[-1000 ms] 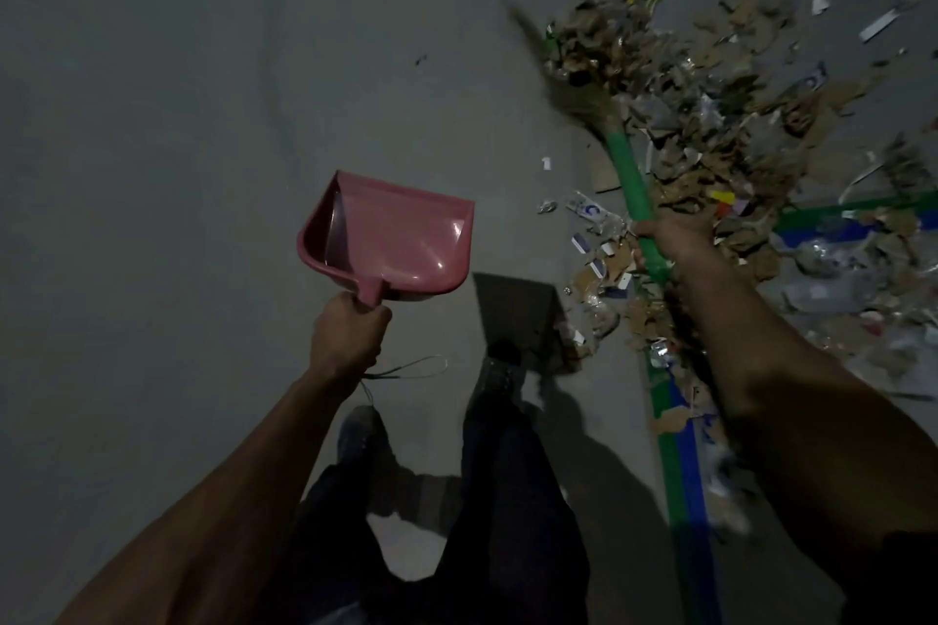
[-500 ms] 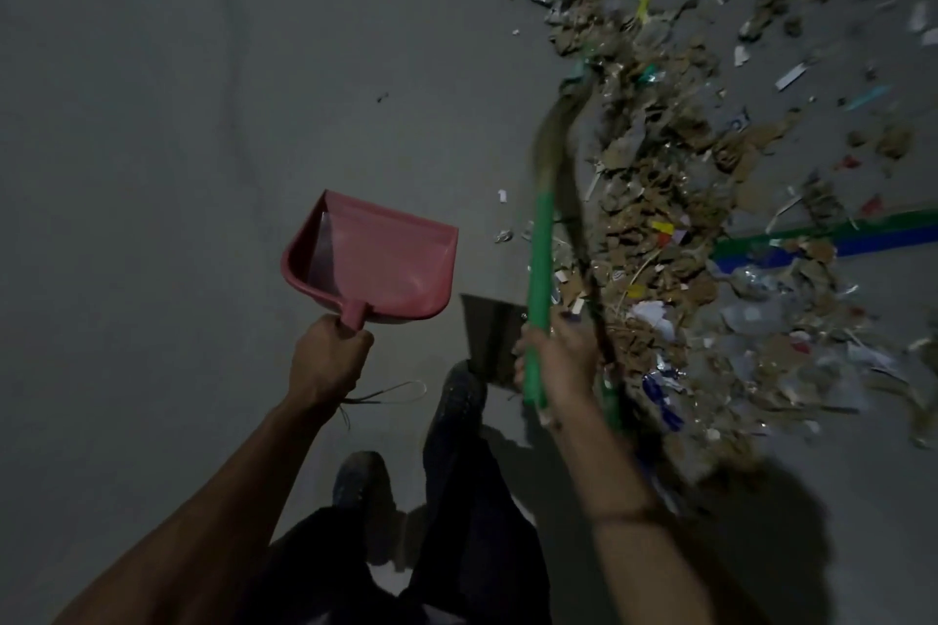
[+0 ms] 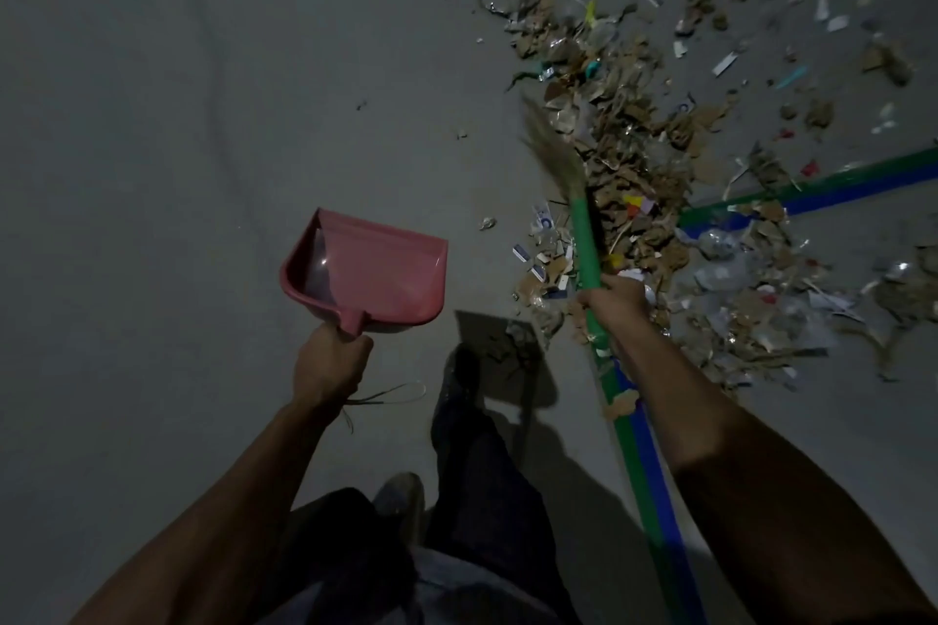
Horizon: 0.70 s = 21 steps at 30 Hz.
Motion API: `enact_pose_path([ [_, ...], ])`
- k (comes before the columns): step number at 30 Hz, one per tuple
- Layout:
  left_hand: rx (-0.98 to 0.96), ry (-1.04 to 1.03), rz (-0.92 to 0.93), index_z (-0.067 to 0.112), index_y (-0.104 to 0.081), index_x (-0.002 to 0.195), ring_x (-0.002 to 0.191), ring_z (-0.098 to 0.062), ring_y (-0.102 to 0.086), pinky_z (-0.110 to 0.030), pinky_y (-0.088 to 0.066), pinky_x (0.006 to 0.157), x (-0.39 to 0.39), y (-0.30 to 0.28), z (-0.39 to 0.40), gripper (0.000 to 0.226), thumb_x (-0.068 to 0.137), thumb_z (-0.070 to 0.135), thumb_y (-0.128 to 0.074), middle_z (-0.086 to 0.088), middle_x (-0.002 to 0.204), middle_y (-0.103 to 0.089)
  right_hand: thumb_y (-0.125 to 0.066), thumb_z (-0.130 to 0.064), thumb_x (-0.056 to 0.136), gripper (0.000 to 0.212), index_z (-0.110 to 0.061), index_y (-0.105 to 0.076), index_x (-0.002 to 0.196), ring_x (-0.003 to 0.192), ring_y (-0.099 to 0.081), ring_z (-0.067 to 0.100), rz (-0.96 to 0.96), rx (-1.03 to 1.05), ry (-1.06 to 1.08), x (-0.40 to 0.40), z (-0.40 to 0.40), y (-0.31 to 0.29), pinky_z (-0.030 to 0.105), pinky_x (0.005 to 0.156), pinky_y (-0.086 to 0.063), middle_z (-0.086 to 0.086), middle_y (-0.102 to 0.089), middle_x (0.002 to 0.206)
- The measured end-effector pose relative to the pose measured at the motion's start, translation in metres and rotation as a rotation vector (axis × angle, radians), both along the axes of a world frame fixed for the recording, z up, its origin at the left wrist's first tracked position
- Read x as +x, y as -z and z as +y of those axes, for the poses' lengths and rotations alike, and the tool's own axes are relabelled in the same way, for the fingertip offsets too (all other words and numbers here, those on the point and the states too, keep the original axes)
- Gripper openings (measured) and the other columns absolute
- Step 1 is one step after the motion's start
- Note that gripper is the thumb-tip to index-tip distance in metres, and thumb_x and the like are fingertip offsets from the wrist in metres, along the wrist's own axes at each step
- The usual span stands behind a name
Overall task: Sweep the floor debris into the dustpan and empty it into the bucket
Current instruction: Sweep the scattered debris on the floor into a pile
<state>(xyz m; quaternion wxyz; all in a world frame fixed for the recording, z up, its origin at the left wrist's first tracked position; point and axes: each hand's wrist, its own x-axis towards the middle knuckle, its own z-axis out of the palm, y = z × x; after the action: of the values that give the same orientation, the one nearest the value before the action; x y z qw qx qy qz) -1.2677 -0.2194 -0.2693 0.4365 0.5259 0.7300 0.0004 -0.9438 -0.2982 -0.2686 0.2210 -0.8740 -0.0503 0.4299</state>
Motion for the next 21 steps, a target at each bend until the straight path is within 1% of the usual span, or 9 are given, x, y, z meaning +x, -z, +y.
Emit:
enact_pose_path([
  [1, 0.003, 0.008, -0.008, 0.006, -0.056, 0.07, 0.041, -0.021, -0.055, -0.025, -0.043, 0.041, -0.006, -0.002, -0.006, 0.014, 0.075, 0.018, -0.056, -0.003, 0.051, -0.053, -0.068, -0.005, 0.081, 0.034, -0.021, -0.064, 0.111, 0.058, -0.062, 0.021, -0.06, 0.01, -0.044, -0.009, -0.009, -0.004, 0.019, 0.042, -0.044, 0.004, -0.064, 0.074],
  [2, 0.009, 0.016, -0.014, 0.007, -0.056, 0.07, 0.041, -0.021, -0.055, -0.024, -0.043, 0.04, -0.012, -0.005, -0.012, 0.013, 0.075, 0.019, -0.056, -0.003, 0.051, -0.054, -0.069, -0.008, 0.081, 0.042, -0.021, -0.064, 0.121, 0.069, -0.066, 0.025, -0.097, 0.01, -0.101, -0.018, -0.02, -0.009, 0.022, 0.05, -0.048, 0.006, -0.067, 0.085],
  [3, 0.016, 0.03, -0.018, 0.008, -0.055, 0.069, 0.04, -0.021, -0.056, -0.024, -0.043, 0.04, -0.018, -0.008, -0.018, 0.014, 0.075, 0.02, -0.056, -0.004, 0.051, -0.055, -0.069, -0.01, 0.08, 0.045, -0.019, -0.063, 0.124, 0.079, -0.067, 0.029, -0.116, 0.001, -0.156, -0.028, -0.032, -0.012, 0.028, 0.059, -0.052, 0.009, -0.069, 0.094],
  [5, 0.031, 0.065, -0.038, 0.008, -0.055, 0.066, 0.041, -0.022, -0.058, -0.026, -0.045, 0.042, -0.032, -0.014, -0.032, 0.015, 0.074, 0.021, -0.056, -0.005, 0.052, -0.056, -0.068, -0.013, 0.08, 0.043, -0.016, -0.064, 0.123, 0.083, -0.068, 0.033, -0.13, 0.007, -0.212, -0.05, -0.058, -0.022, 0.037, 0.068, -0.057, 0.015, -0.07, 0.097],
  [7, 0.046, 0.098, -0.072, 0.008, -0.056, 0.066, 0.045, -0.026, -0.061, -0.028, -0.047, 0.046, -0.046, -0.023, -0.046, 0.018, 0.072, 0.025, -0.054, -0.006, 0.054, -0.057, -0.068, -0.017, 0.08, 0.04, -0.018, -0.065, 0.12, 0.078, -0.068, 0.032, -0.172, -0.007, -0.273, -0.074, -0.088, -0.034, 0.032, 0.064, -0.053, 0.015, -0.07, 0.092],
  [11, 0.056, 0.14, -0.14, 0.009, -0.053, 0.062, 0.045, -0.025, -0.057, -0.026, -0.044, 0.046, -0.075, -0.042, -0.082, 0.021, 0.071, 0.028, -0.053, -0.006, 0.053, -0.055, -0.067, -0.022, 0.082, 0.048, -0.021, -0.061, 0.129, 0.076, -0.067, 0.03, -0.264, -0.04, -0.34, -0.122, -0.153, -0.066, 0.028, 0.064, -0.049, 0.012, -0.069, 0.093],
  [16, 0.038, 0.173, -0.156, 0.009, -0.054, 0.063, 0.043, -0.023, -0.057, -0.021, -0.041, 0.043, -0.099, -0.068, -0.126, 0.028, 0.078, 0.032, -0.058, -0.006, 0.055, -0.057, -0.063, -0.024, 0.079, 0.057, -0.028, -0.051, 0.134, 0.095, -0.061, 0.033, -0.411, -0.173, -0.474, -0.168, -0.232, -0.115, 0.028, 0.07, -0.039, 0.013, -0.063, 0.109],
  [19, 0.008, 0.206, -0.164, 0.009, -0.053, 0.067, 0.044, -0.021, -0.054, -0.019, -0.038, 0.039, -0.099, -0.08, -0.148, 0.028, 0.082, 0.031, -0.062, -0.007, 0.059, -0.056, -0.066, -0.02, 0.082, 0.057, -0.02, -0.042, 0.134, 0.103, -0.06, 0.034, -0.471, -0.256, -0.448, -0.184, -0.271, -0.135, 0.031, 0.07, -0.039, 0.014, -0.061, 0.115],
  [21, 0.003, 0.227, -0.16, 0.008, -0.054, 0.07, 0.045, -0.021, -0.054, -0.02, -0.038, 0.039, -0.093, -0.085, -0.162, 0.03, 0.082, 0.033, -0.064, -0.007, 0.061, -0.057, -0.065, -0.023, 0.088, 0.05, -0.013, -0.045, 0.132, 0.104, -0.061, 0.035, -0.455, -0.294, -0.418, -0.188, -0.296, -0.142, 0.031, 0.071, -0.041, 0.016, -0.061, 0.117],
])
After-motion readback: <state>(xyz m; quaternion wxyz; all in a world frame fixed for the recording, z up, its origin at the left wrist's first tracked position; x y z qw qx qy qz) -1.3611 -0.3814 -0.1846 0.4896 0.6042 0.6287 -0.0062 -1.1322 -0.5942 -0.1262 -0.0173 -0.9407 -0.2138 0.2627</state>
